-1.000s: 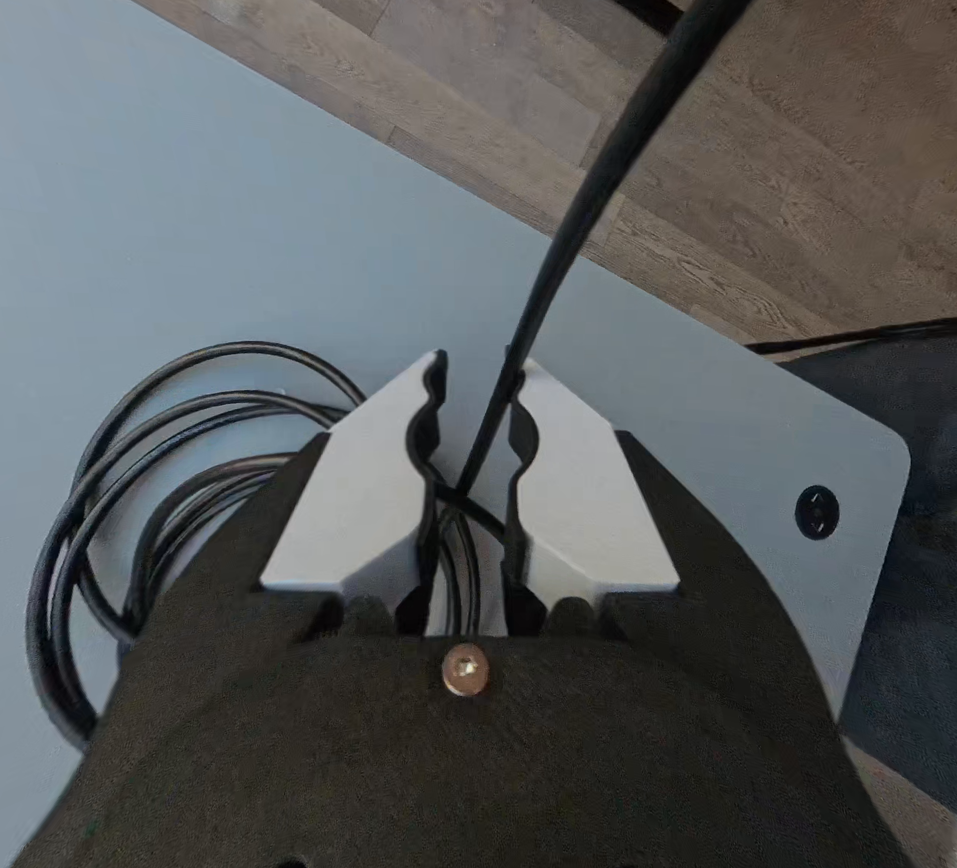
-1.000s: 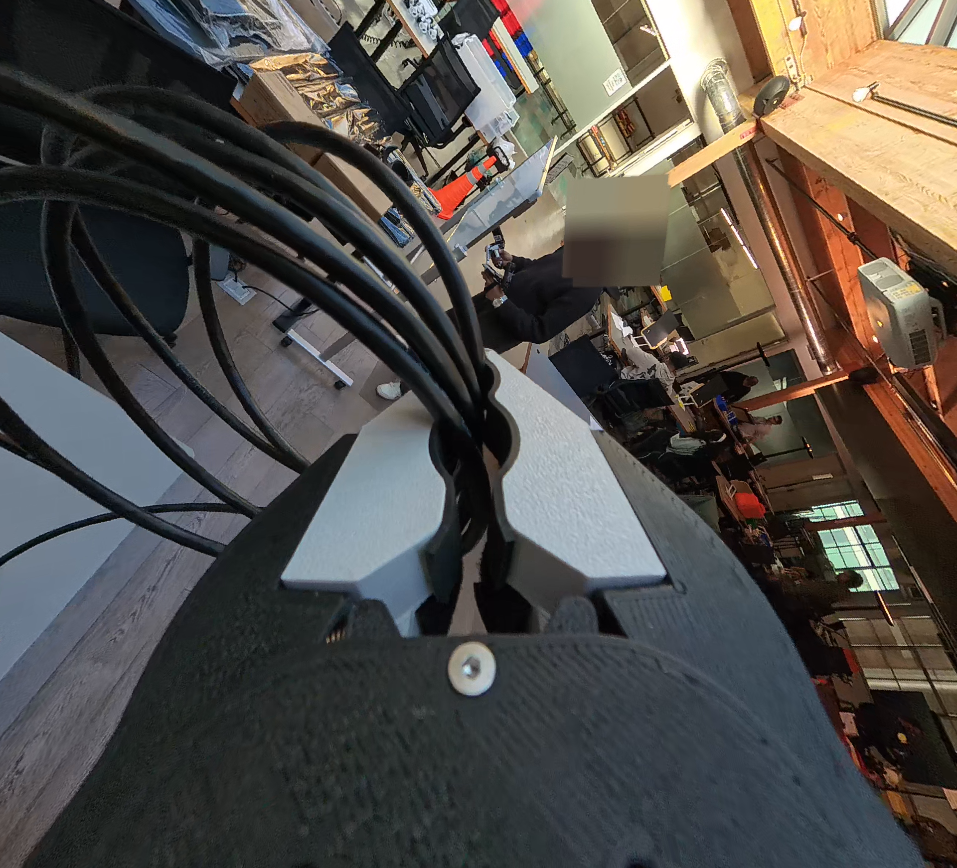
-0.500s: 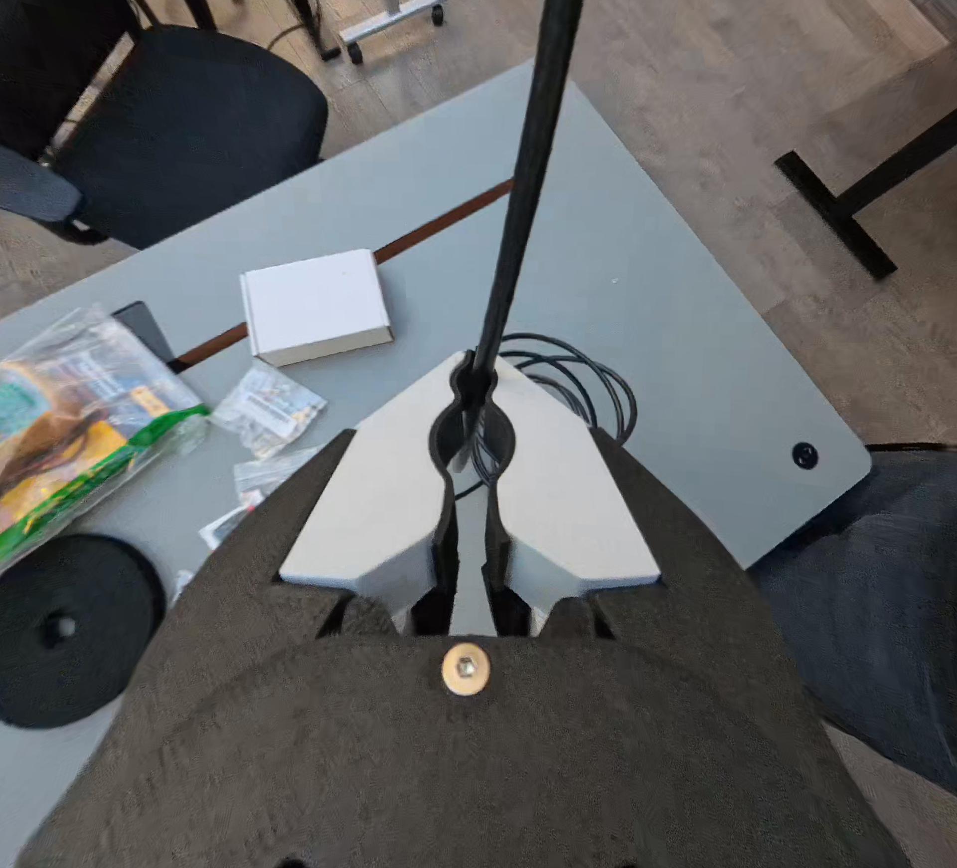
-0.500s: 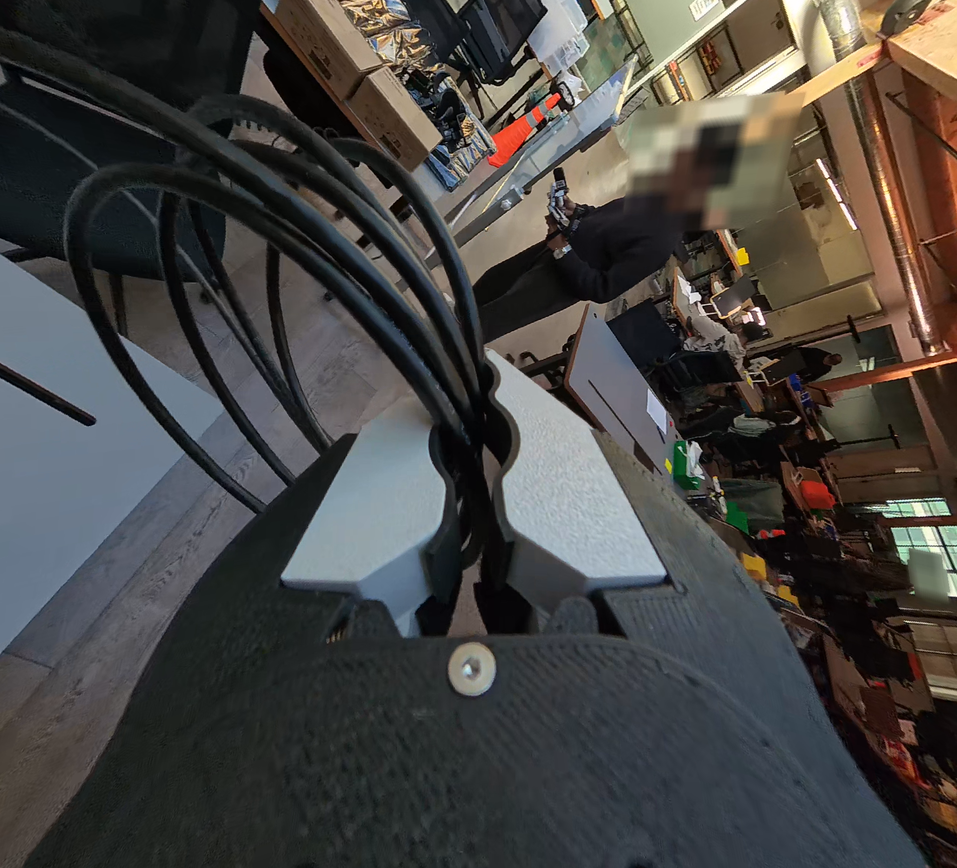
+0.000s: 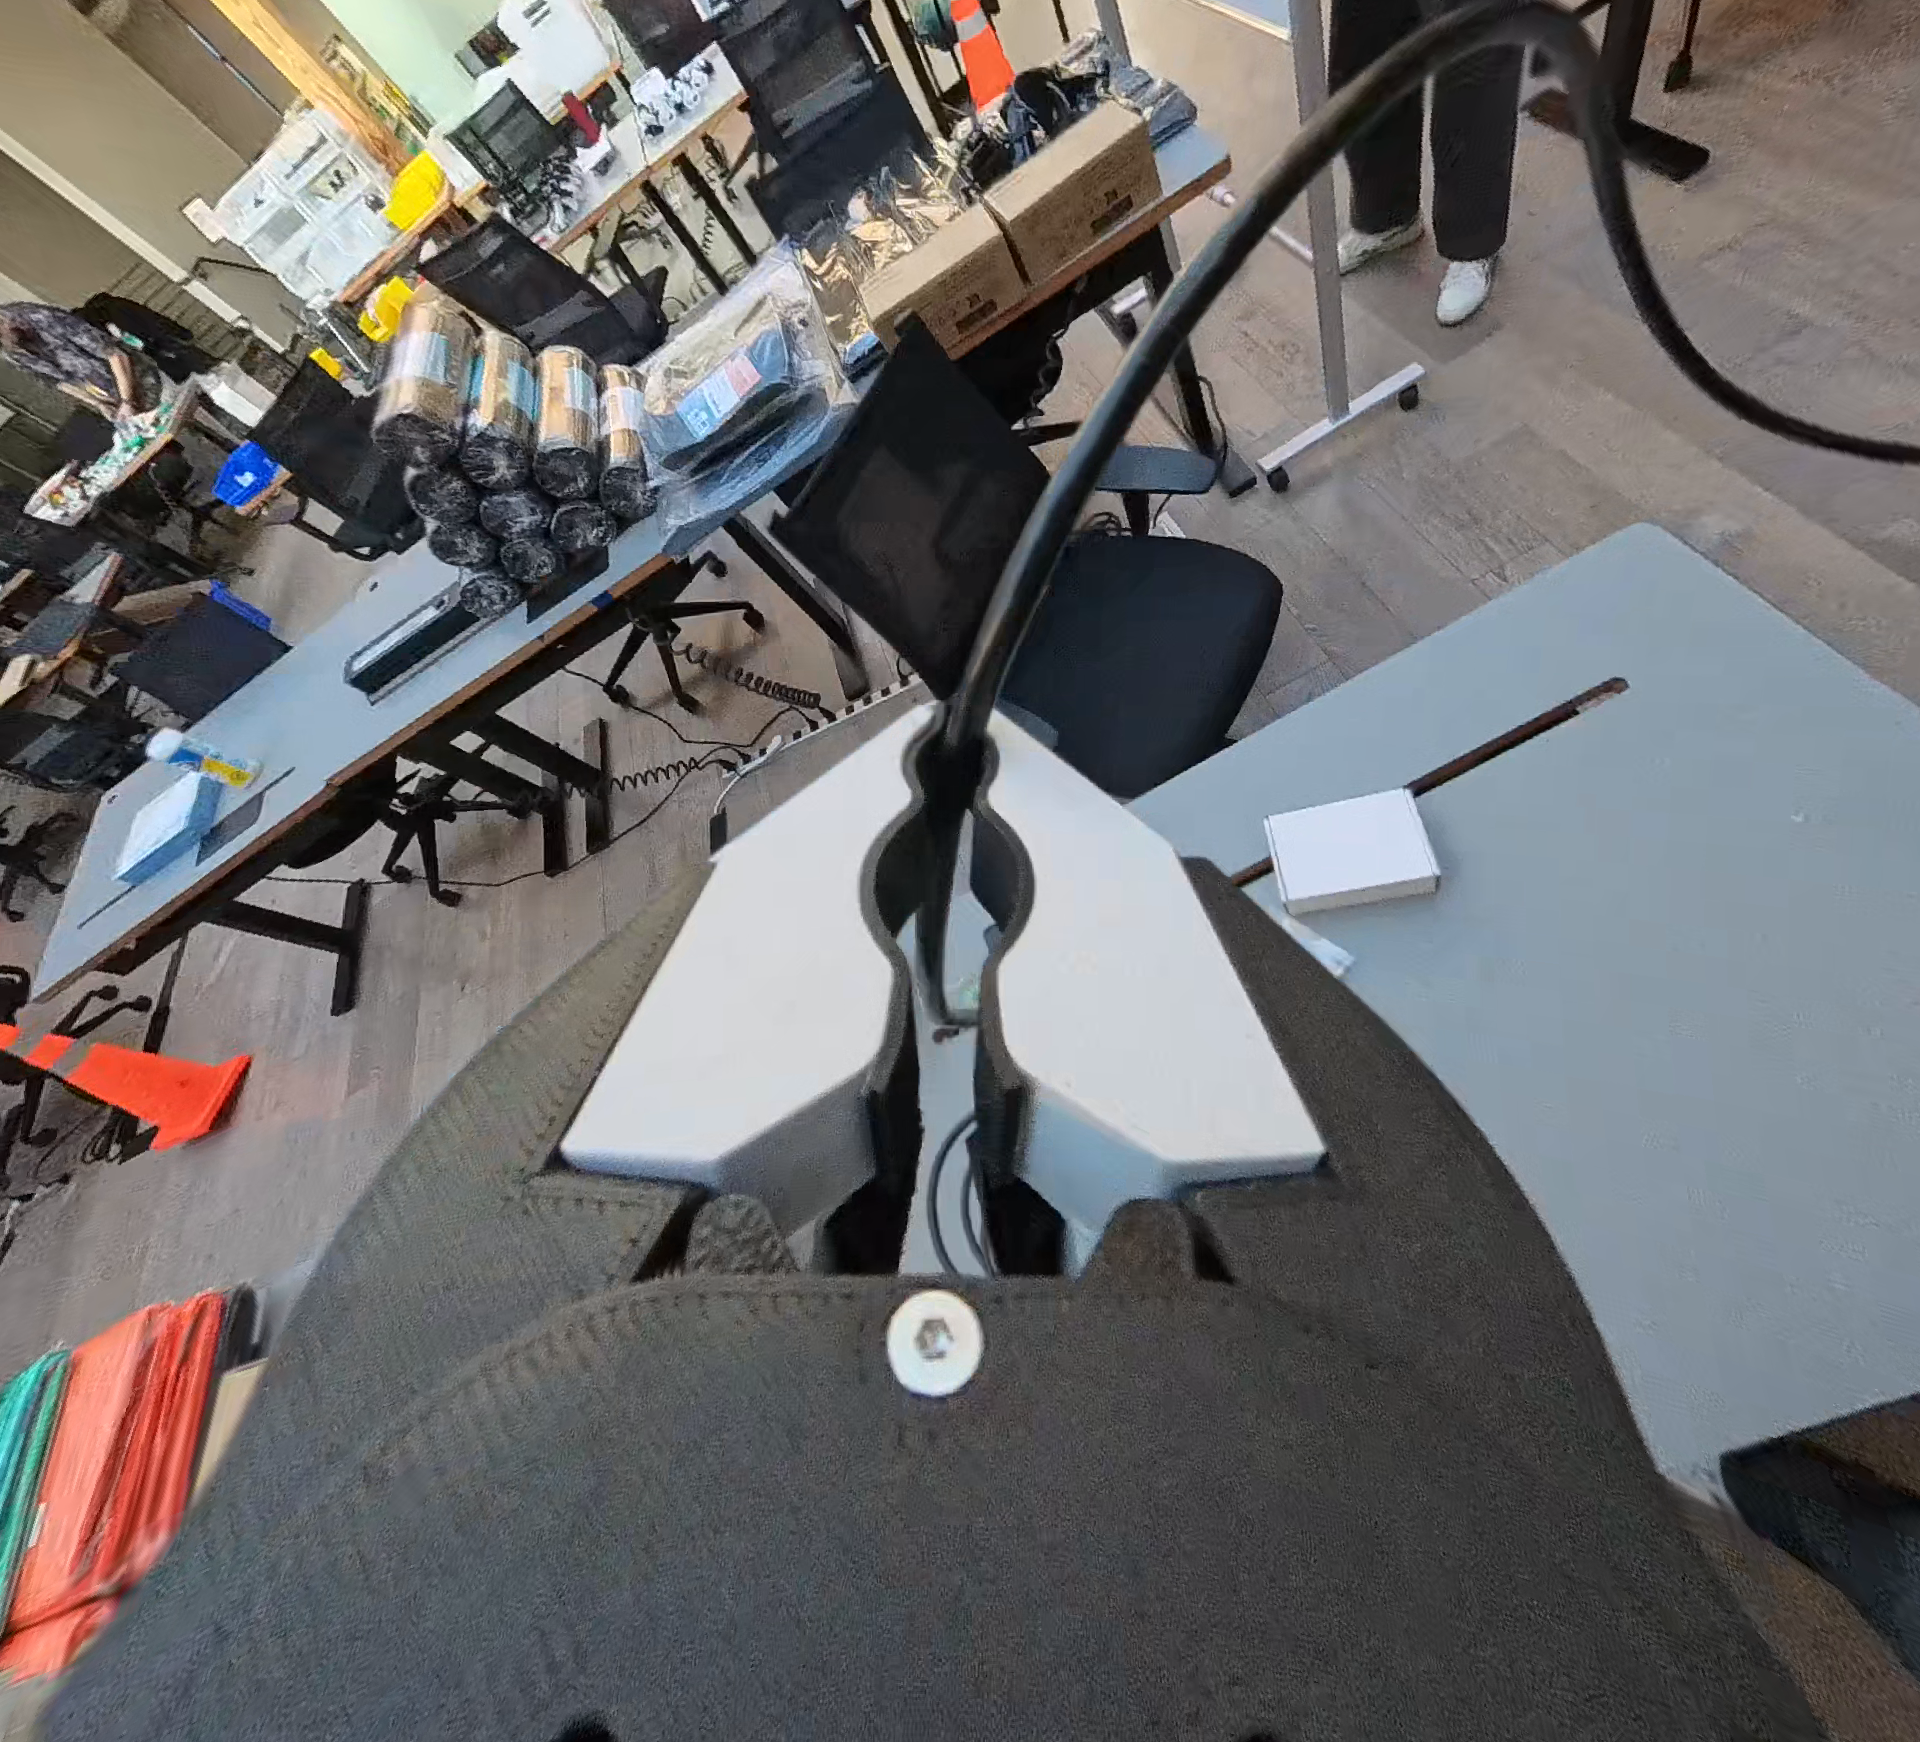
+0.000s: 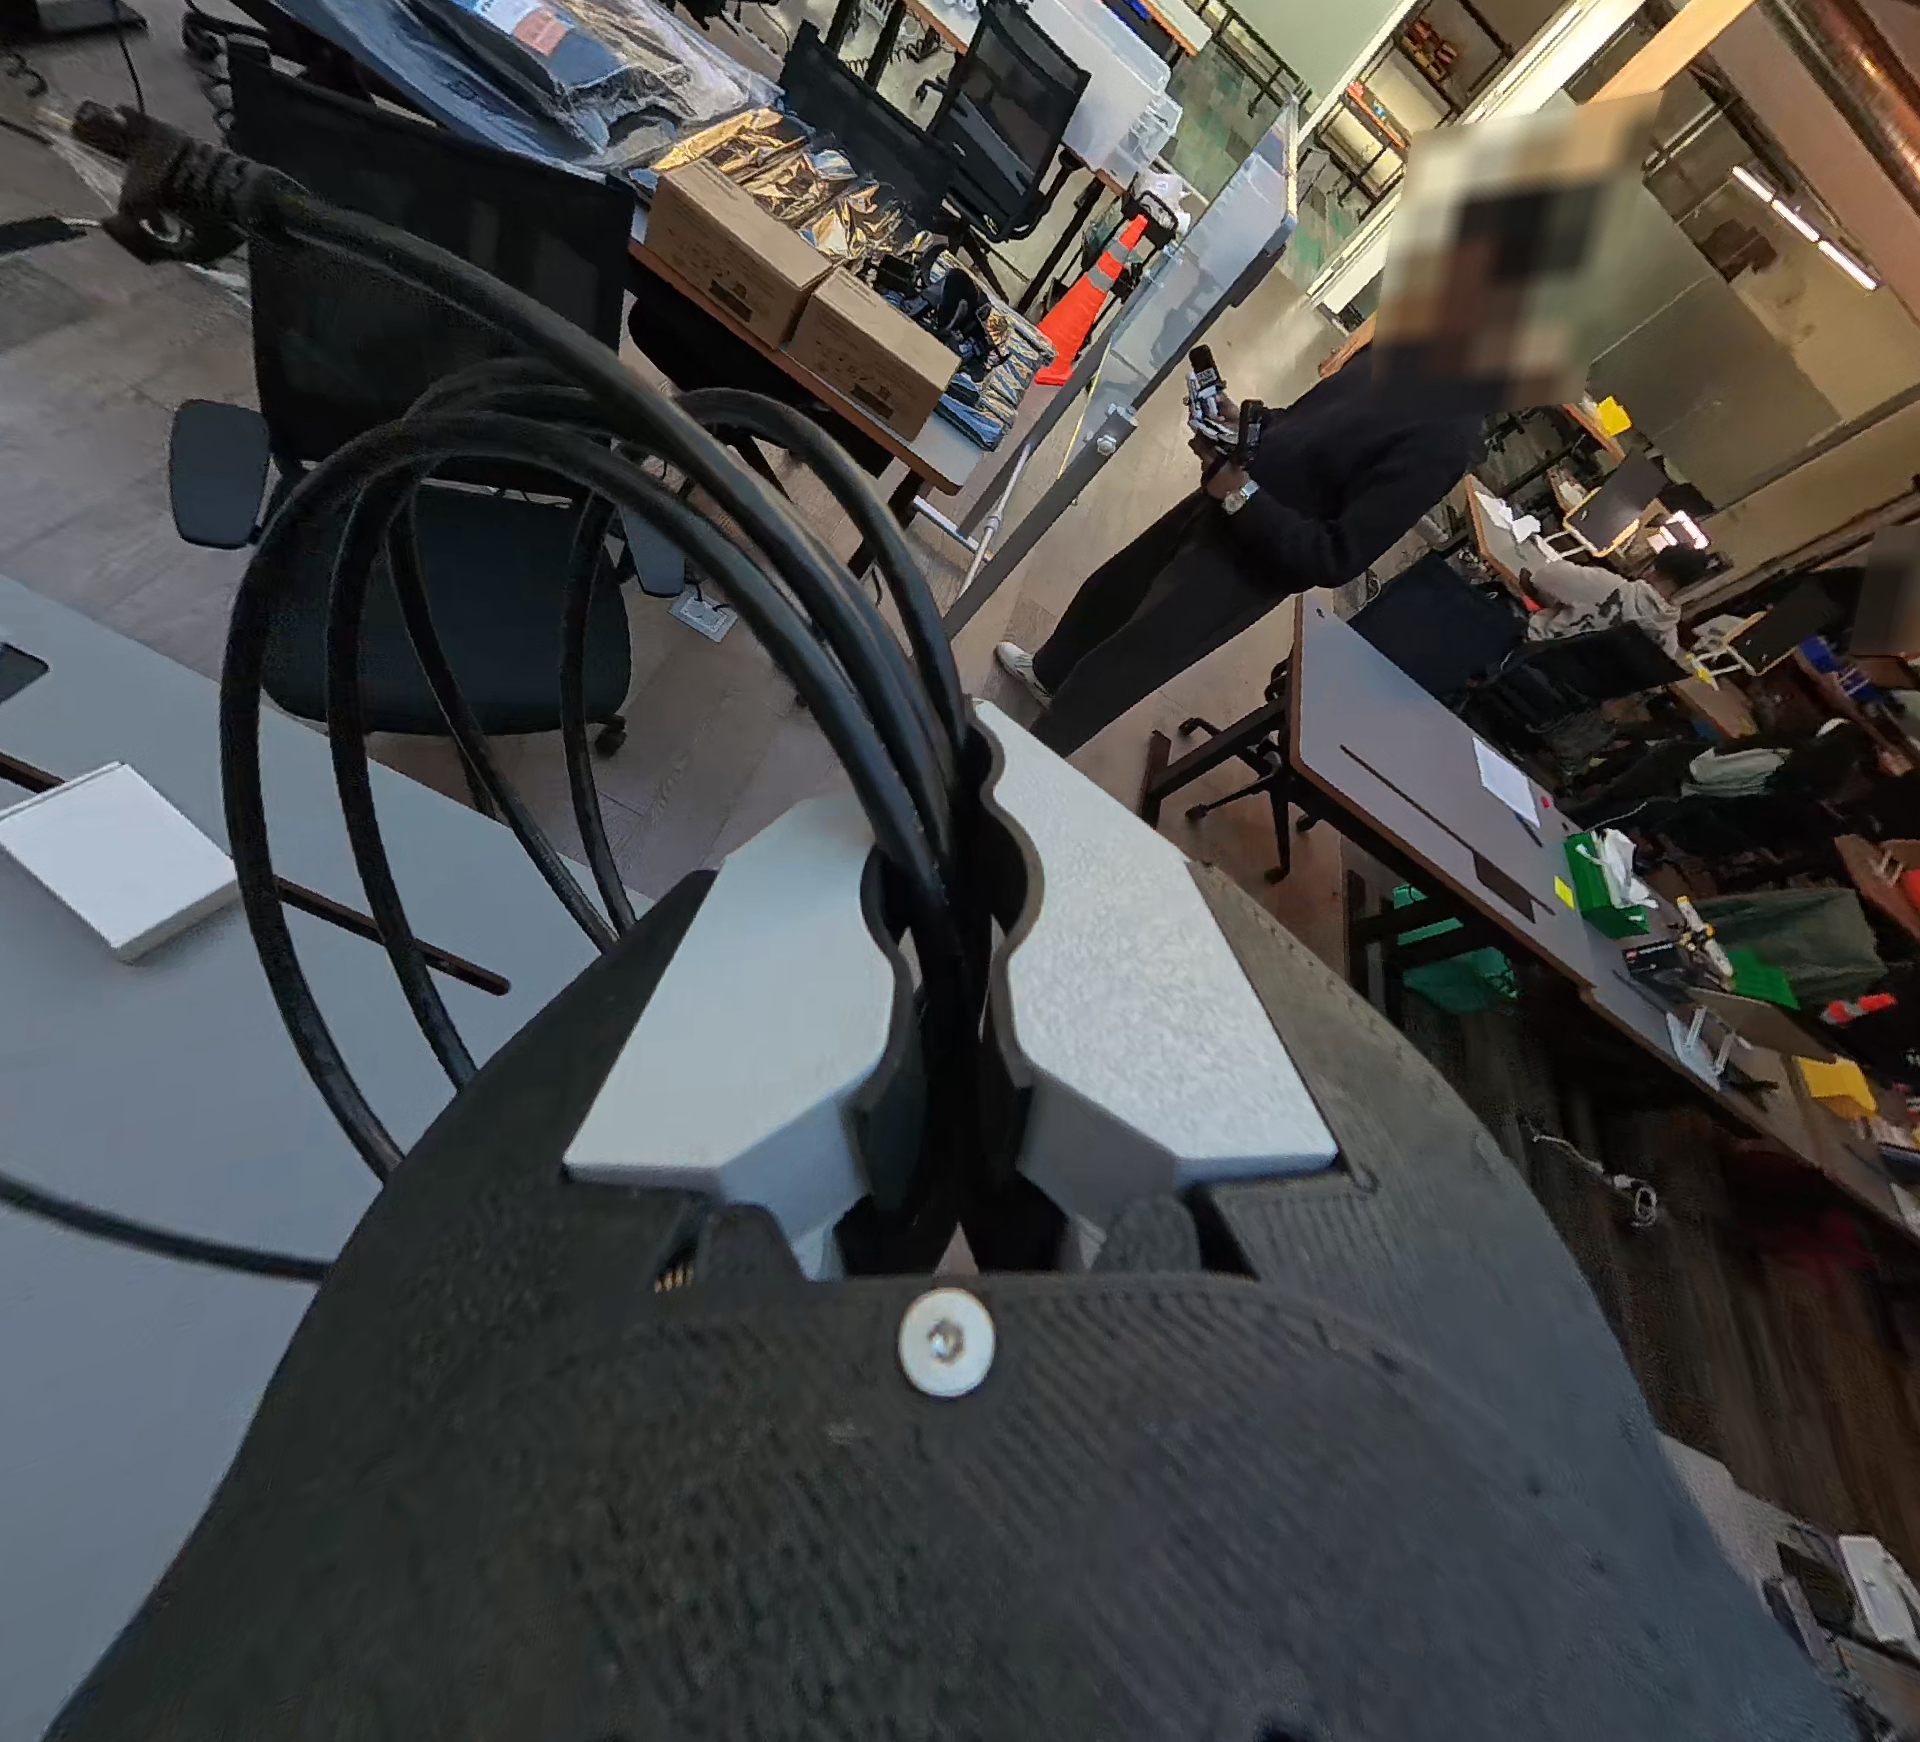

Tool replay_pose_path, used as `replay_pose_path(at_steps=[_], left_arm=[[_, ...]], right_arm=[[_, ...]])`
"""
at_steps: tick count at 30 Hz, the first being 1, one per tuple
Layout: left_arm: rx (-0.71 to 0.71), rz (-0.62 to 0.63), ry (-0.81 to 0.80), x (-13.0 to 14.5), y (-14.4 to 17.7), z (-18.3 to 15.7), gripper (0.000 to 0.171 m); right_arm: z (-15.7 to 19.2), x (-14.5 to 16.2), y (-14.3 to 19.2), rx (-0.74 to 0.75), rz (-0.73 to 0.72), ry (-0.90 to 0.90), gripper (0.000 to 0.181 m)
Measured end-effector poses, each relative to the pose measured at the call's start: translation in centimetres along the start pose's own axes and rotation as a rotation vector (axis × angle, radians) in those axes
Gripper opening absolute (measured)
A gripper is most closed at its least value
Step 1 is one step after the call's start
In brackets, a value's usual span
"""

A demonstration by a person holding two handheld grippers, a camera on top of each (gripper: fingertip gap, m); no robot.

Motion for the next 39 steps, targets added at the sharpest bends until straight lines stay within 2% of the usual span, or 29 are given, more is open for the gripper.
replay_pose_path(at_steps=[2, 4, 6, 8, 9, 11, 13, 15, 18, 20, 22, 24, 26, 27, 29, 30, 32, 33, 35, 37, 39], left_arm=[[0.026, 0.072, -0.017, 1.9, 0.6, 1.5, 0.0], [0.059, 0.143, -0.033, 6.0, -0.6, 2.3, 0.0], [0.151, 0.292, 0.008, 13.2, -3.2, 1.9, 0.0], [0.088, 0.371, -0.021, 19.9, -5.0, 3.7, 0.0], [0.053, 0.363, 0.001, 21.8, -5.2, 5.2, 0.0], [0.045, 0.284, 0.157, 22.7, -4.2, 8.8, 0.0], [0.014, 0.178, 0.297, 21.2, -1.7, 13.4, 0.0], [-0.044, 0.096, 0.328, 19.1, 0.9, 17.0, 0.0], [0.015, 0.15, 0.311, 18.8, 1.7, 17.8, 0.0], [0.176, 0.231, 0.352, 20.9, 0.2, 15.0, 0.0], [0.357, 0.256, 0.385, 24.3, -2.8, 9.8, 0.0], [0.593, 0.268, 0.379, 28.7, -6.0, 1.2, 0.0], [0.77, 0.25, 0.375, 33.9, -8.9, -8.4, 0.002], [0.845, 0.241, 0.367, 36.7, -10.2, -12.9, 0.014], [0.855, 0.237, 0.376, 42.4, -12.7, -18.3, 0.028], [0.833, 0.228, 0.415, 45.1, -13.8, -19.4, 0.035], [0.782, 0.22, 0.571, 50.5, -15.3, -19.1, 0.053], [0.754, 0.229, 0.671, 53.5, -15.8, -18.2, 0.056], [0.653, 0.285, 0.865, 60.6, -16.6, -16.2, 0.053], [0.516, 0.363, 0.991, 67.9, -17.6, -15.3, 0.056], [0.42, 0.359, 1.099, 72.8, -18.5, -15.5, 0.075]], right_arm=[[1.6, -0.4, 0.9, 0.005, -0.003, -0.037, 0.0], [3.8, -0.6, 1.2, -0.016, -0.005, -0.061, 0.0], [6.3, -0.1, 0.6, -0.029, 0.033, -0.054, 0.0], [8.5, 0.4, -0.3, -0.038, 0.072, -0.037, 0.0], [9.4, 0.6, -0.6, -0.039, 0.091, -0.032, 0.0], [10.6, 0.4, -1.1, -0.036, 0.123, -0.028, 0.0], [11.6, -0.5, -1.1, -0.043, 0.13, -0.038, 0.0], [12.6, -1.7, -0.9, -0.046, 0.124, -0.041, 0.0], [14.5, -3.2, -1.3, -0.077, 0.111, -0.048, 0.0], [16.1, -3.5, -2.0, -0.103, 0.105, -0.044, 0.0], [17.8, -3.0, -3.2, -0.124, 0.113, -0.027, 0.0], [19.1, -1.9, -4.5, -0.128, 0.13, 0.005, 0.0], [19.8, -0.4, -5.9, -0.118, 0.159, 0.037, 0.0], [20.0, 0.4, -6.5, -0.114, 0.174, 0.049, 0.0], [20.2, 2.0, -7.5, -0.091, 0.197, 0.081, 0.0], [20.2, 2.7, -7.8, -0.075, 0.207, 0.103, 0.0], [20.0, 4.0, -8.1, -0.038, 0.23, 0.148, 0.0], [19.8, 4.6, -8.1, -0.022, 0.24, 0.163, 0.0], [19.3, 5.7, -7.9, -0.004, 0.26, 0.174, 0.0], [18.6, 6.7, -7.5, 0.015, 0.281, 0.181, 0.0], [18.1, 7.8, -7.1, 0.026, 0.307, 0.174, 0.0]])
Point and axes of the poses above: each gripper's, where its closed fingertips meet, y back along the fingers, x out of its underside, z = x × y across the jaws, the point moved 3 cm from there along y, back along the fingers
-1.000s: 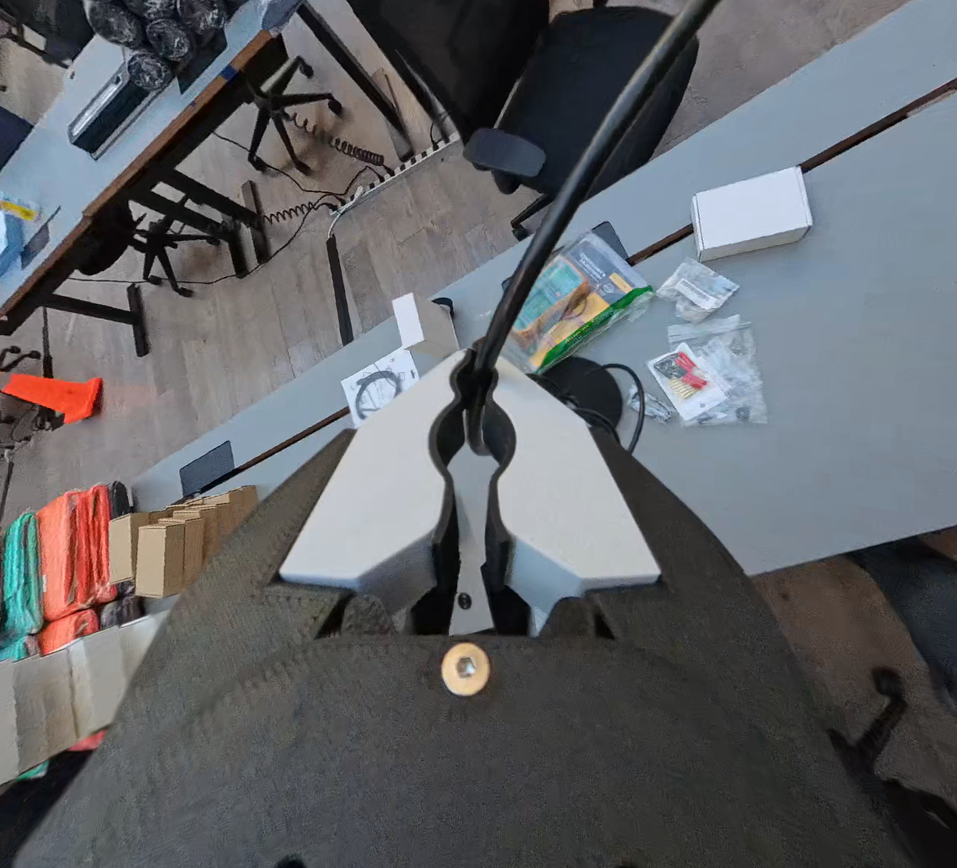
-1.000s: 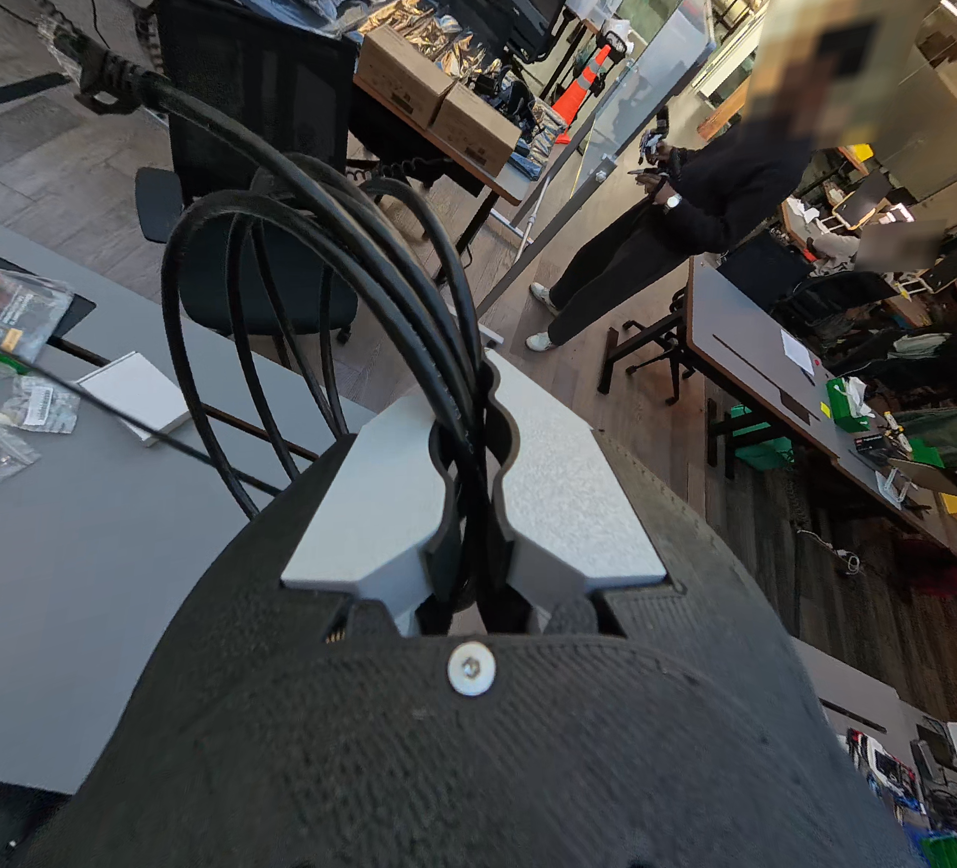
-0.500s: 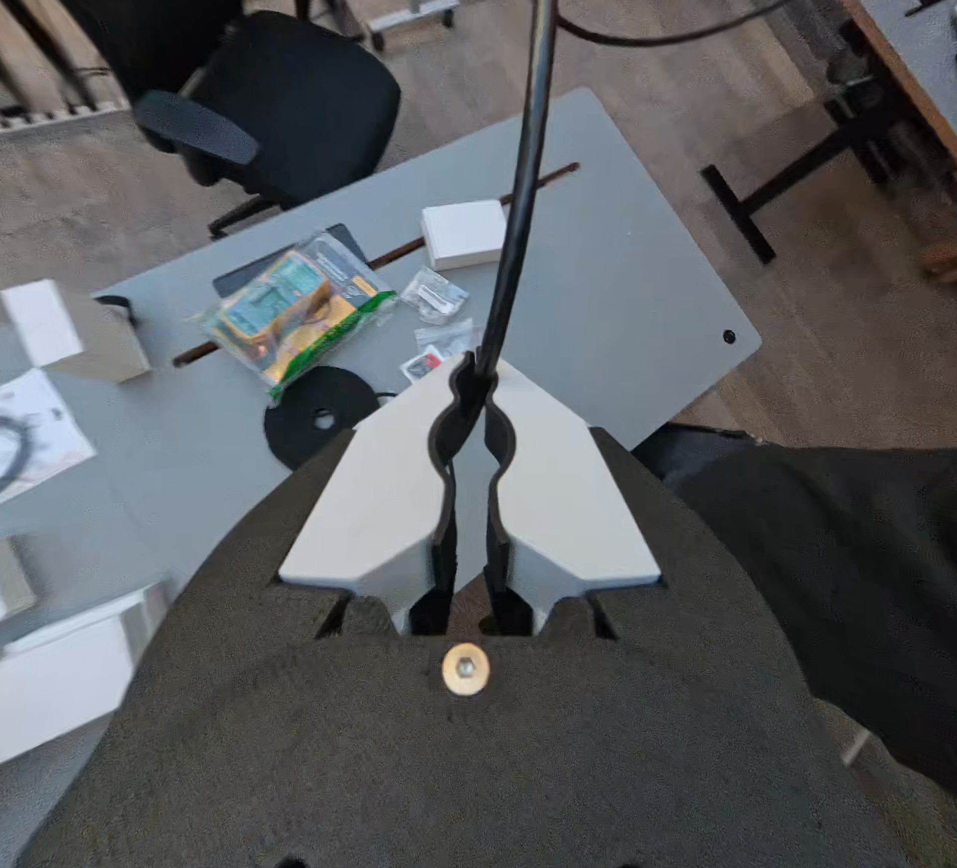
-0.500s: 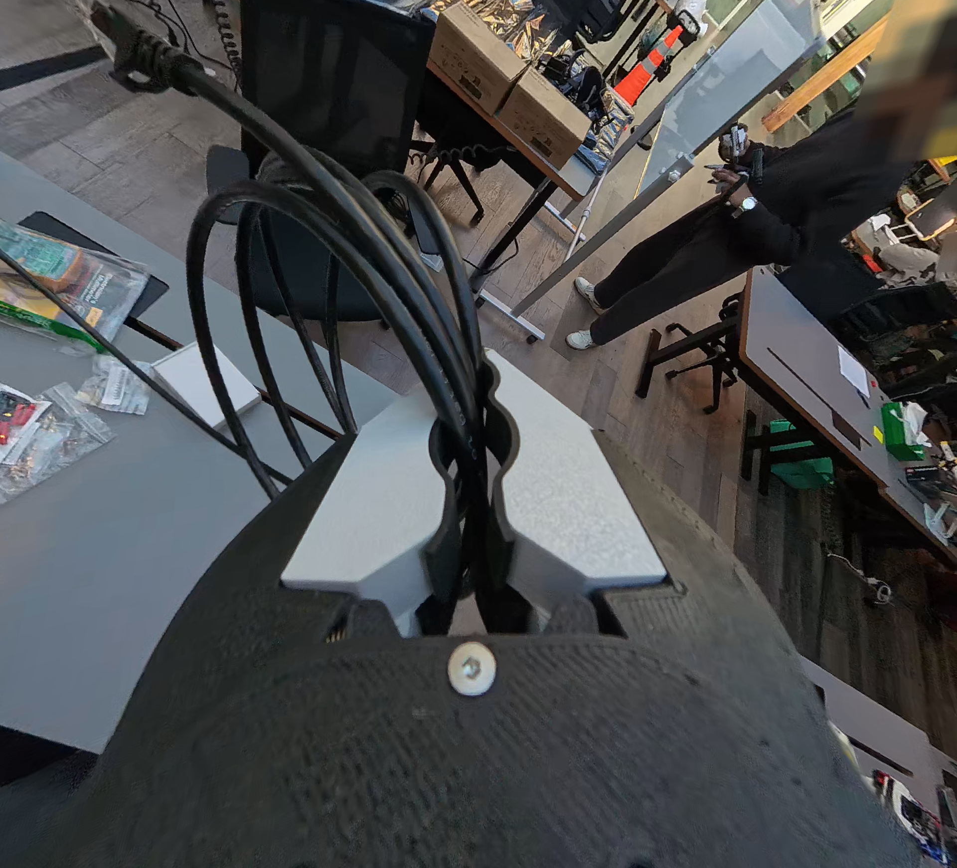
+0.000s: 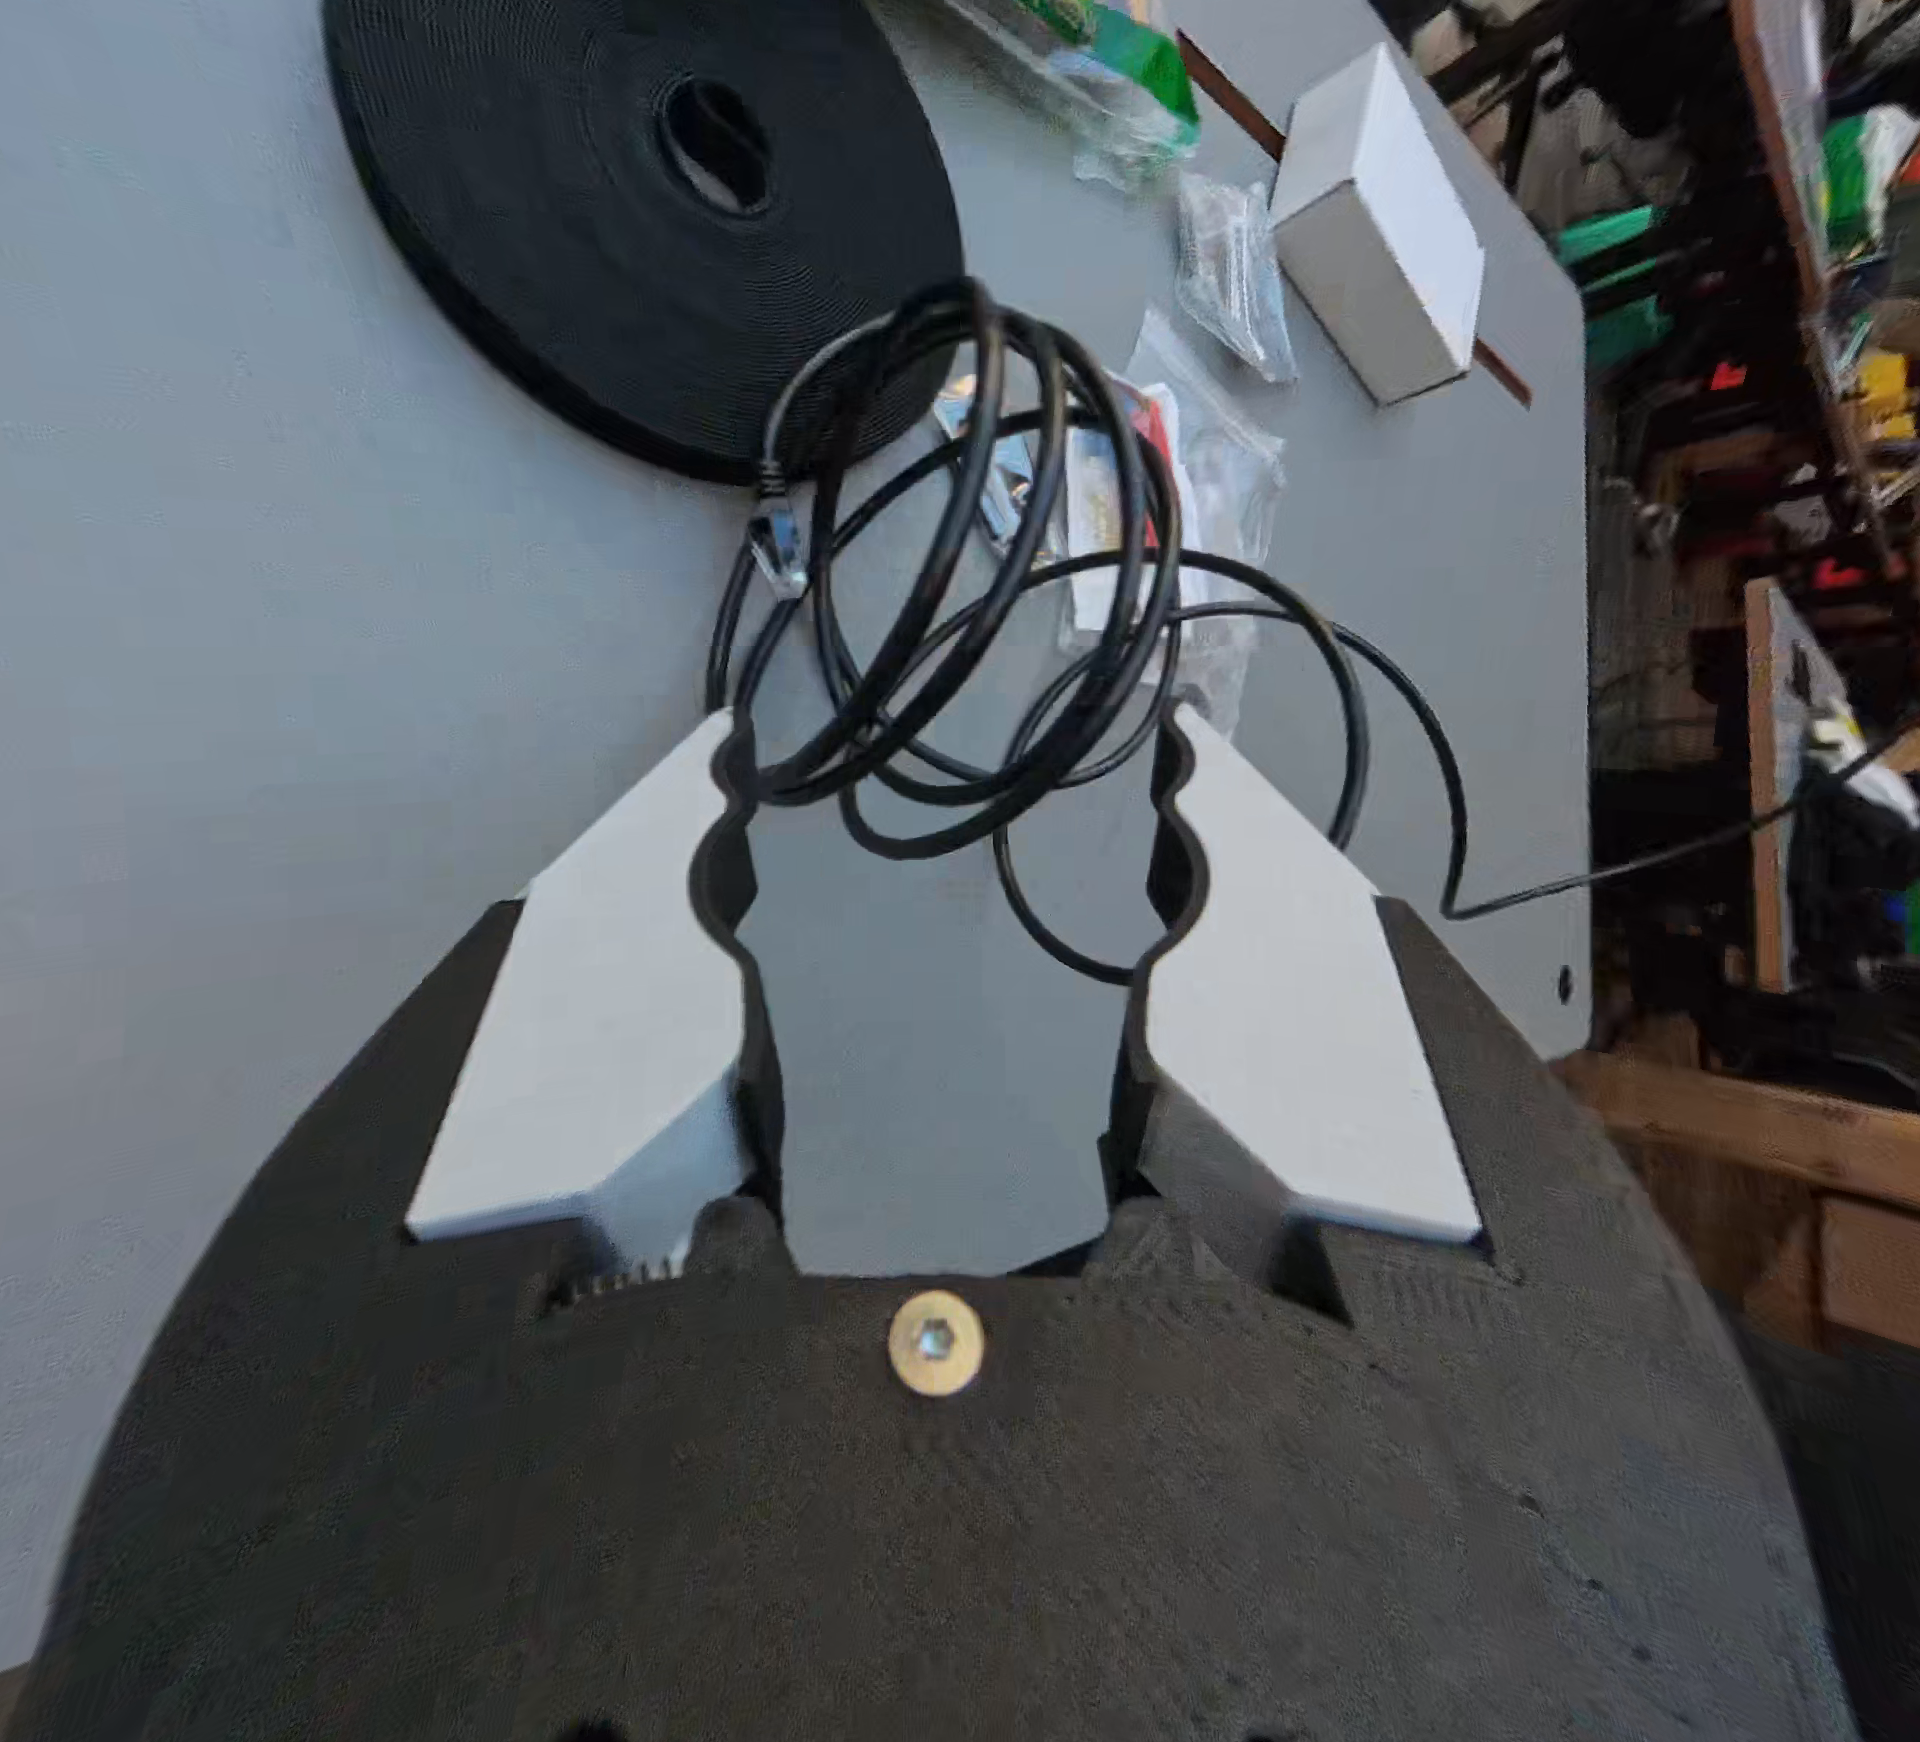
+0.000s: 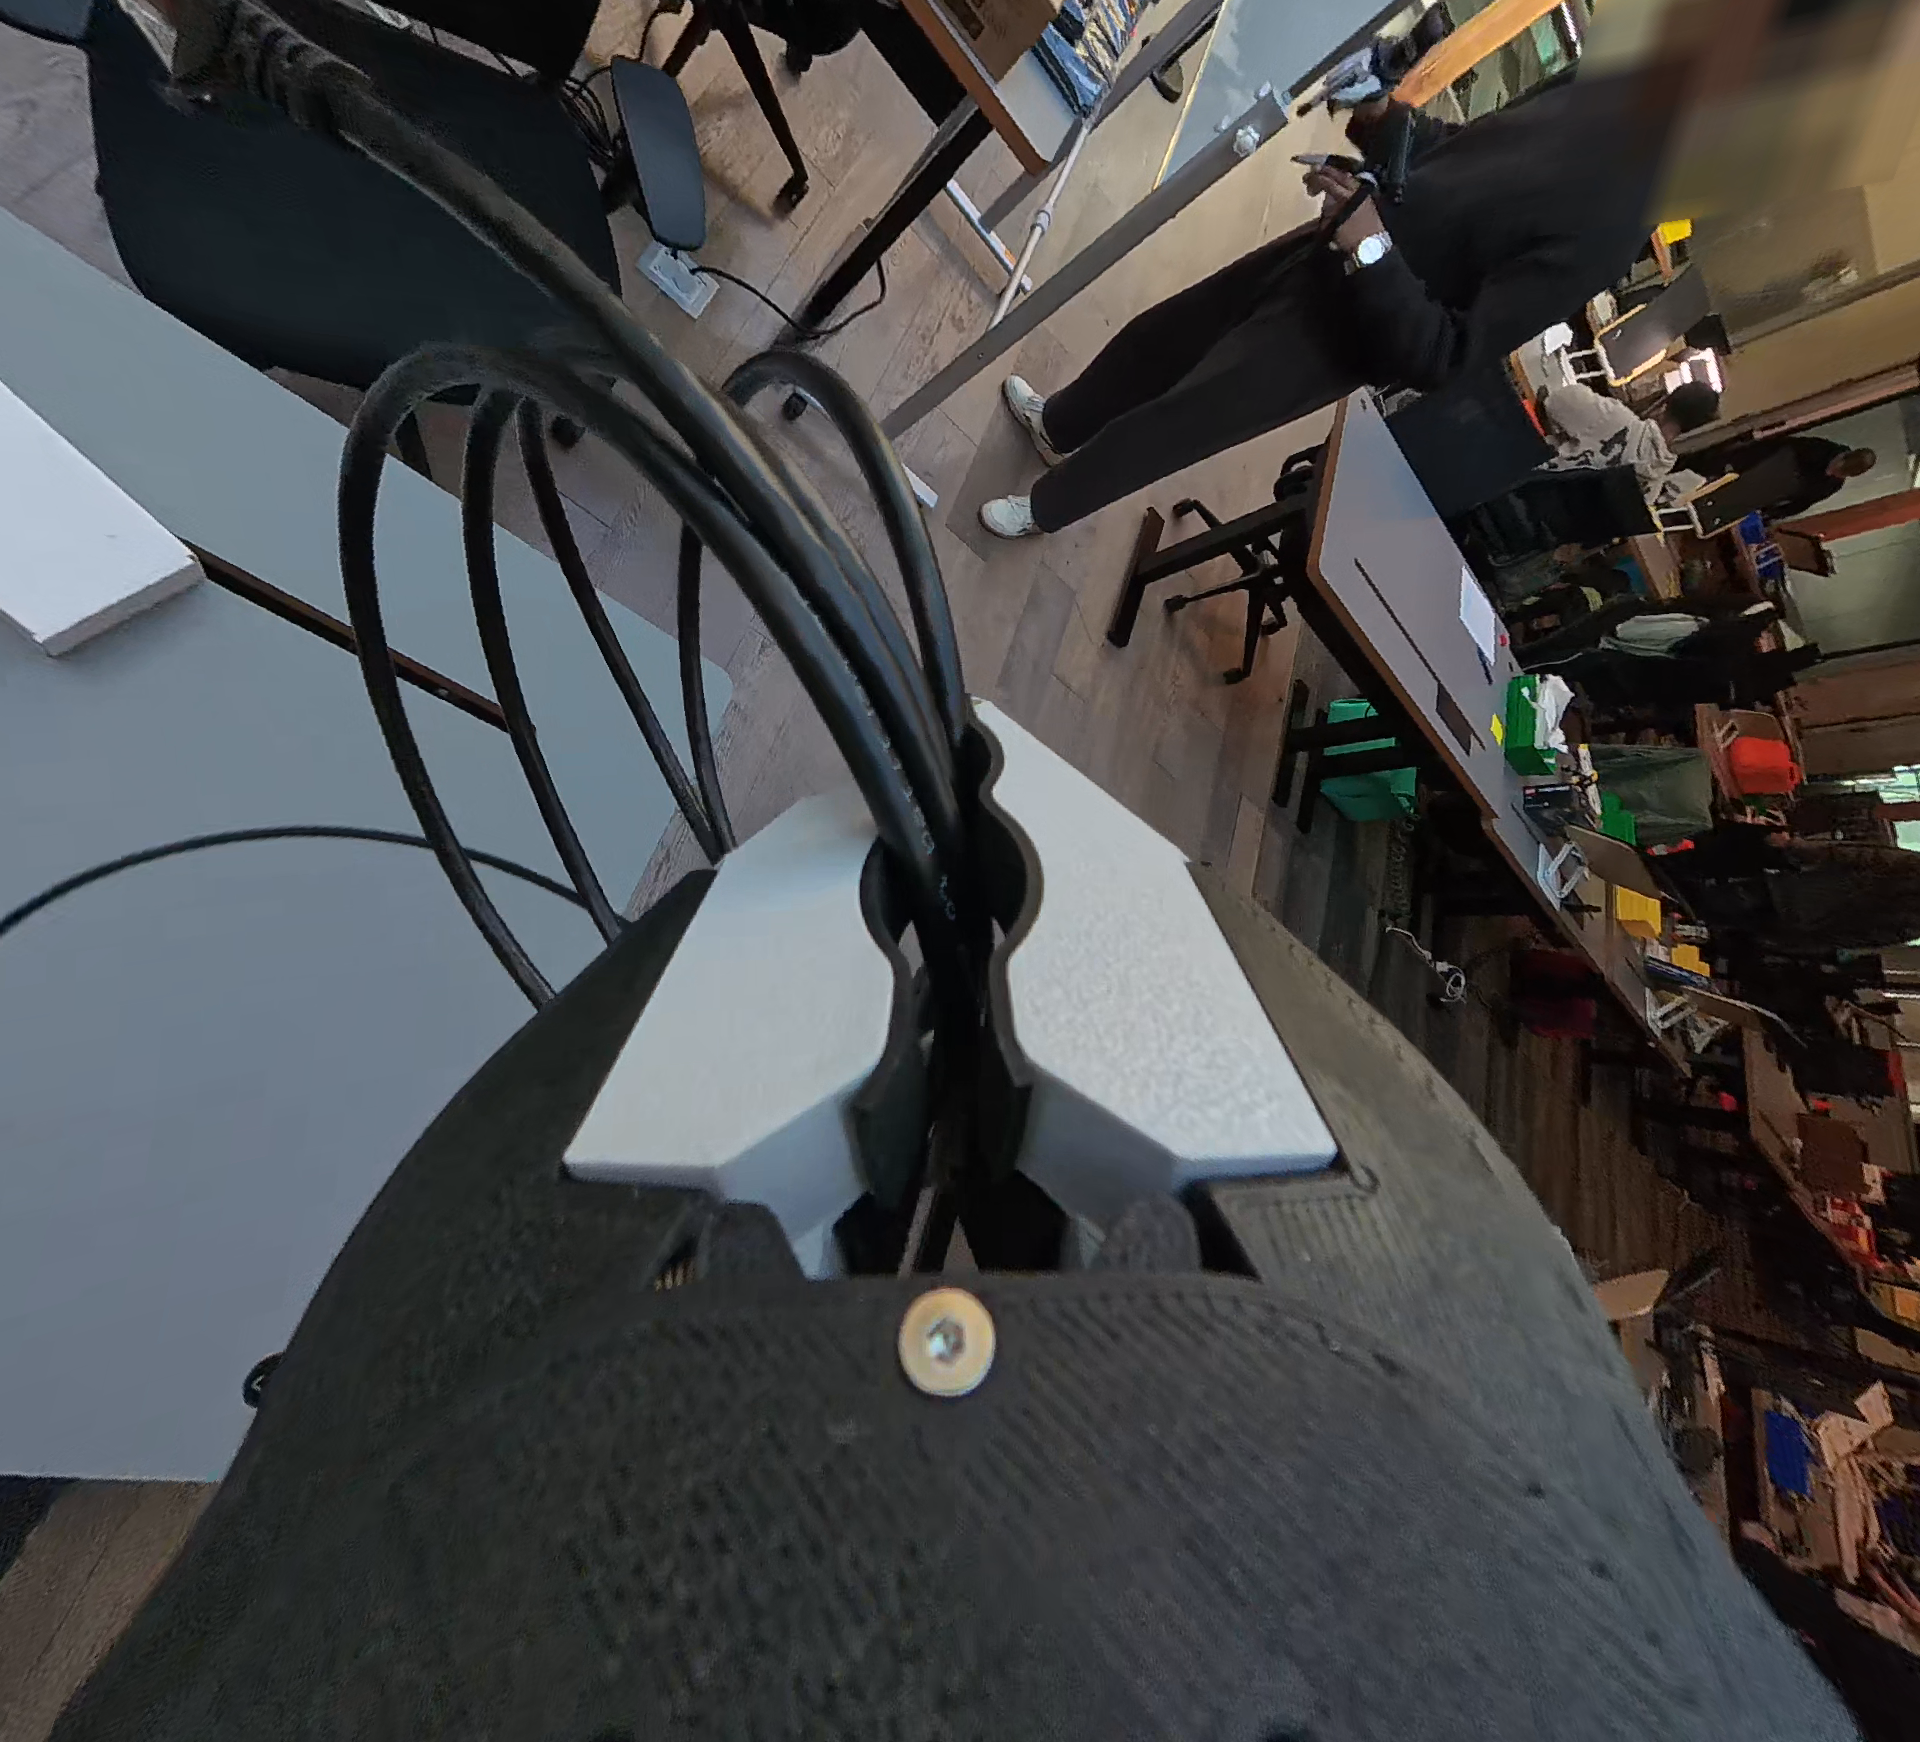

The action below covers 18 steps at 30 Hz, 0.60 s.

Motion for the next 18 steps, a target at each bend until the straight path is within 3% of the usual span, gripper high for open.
replay_pose_path(at_steps=[1, 3, 4, 6, 7, 9, 10, 12, 14, 16, 18], left_arm=[[0.022, -0.032, 0.065, 0.8, -0.9, 1.1, 0.087], [0.066, -0.068, 0.09, 2.3, -2.8, 2.2, 0.093], [0.066, -0.076, 0.052, 2.8, -3.8, 2.4, 0.104], [0.069, -0.102, -0.06, 2.4, -5.2, 2.1, 0.104], [0.094, -0.124, -0.107, 1.7, -5.5, 1.4, 0.091], [0.274, -0.108, -0.158, 0.7, -6.3, -1.8, 0.038], [0.353, -0.04, -0.18, 0.7, -6.8, -3.3, 0.012], [0.365, 0.129, -0.217, 1.2, -7.9, -4.8, 0.006], [0.338, 0.215, -0.234, 0.3, -7.7, -5.3, 0.003], [0.332, 0.177, -0.219, -2.9, -5.4, -6.0, 0.002], [0.357, 0.1, -0.206, -7.4, -1.1, -7.2, 0.002]], right_arm=[[-0.1, 0.7, 0.0, 0.0, 0.014, -0.007, 0.0], [-0.2, 2.5, -0.2, 0.008, 0.055, -0.014, 0.0], [-0.3, 3.5, -0.4, 0.015, 0.085, -0.016, 0.0], [-0.4, 5.5, -0.8, 0.021, 0.136, -0.03, 0.0], [-0.5, 6.5, -1.0, 0.022, 0.158, -0.041, 0.0], [-0.4, 8.3, -1.4, 0.024, 0.191, -0.062, 0.0], [-0.4, 9.1, -1.6, 0.026, 0.205, -0.069, 0.0], [-0.3, 10.6, -2.0, 0.031, 0.232, -0.076, 0.0], [-0.5, 12.0, -2.4, 0.038, 0.258, -0.08, 0.0], [-0.9, 13.3, -2.6, 0.041, 0.269, -0.094, 0.0], [-1.3, 14.3, -2.7, 0.041, 0.265, -0.11, 0.0]])
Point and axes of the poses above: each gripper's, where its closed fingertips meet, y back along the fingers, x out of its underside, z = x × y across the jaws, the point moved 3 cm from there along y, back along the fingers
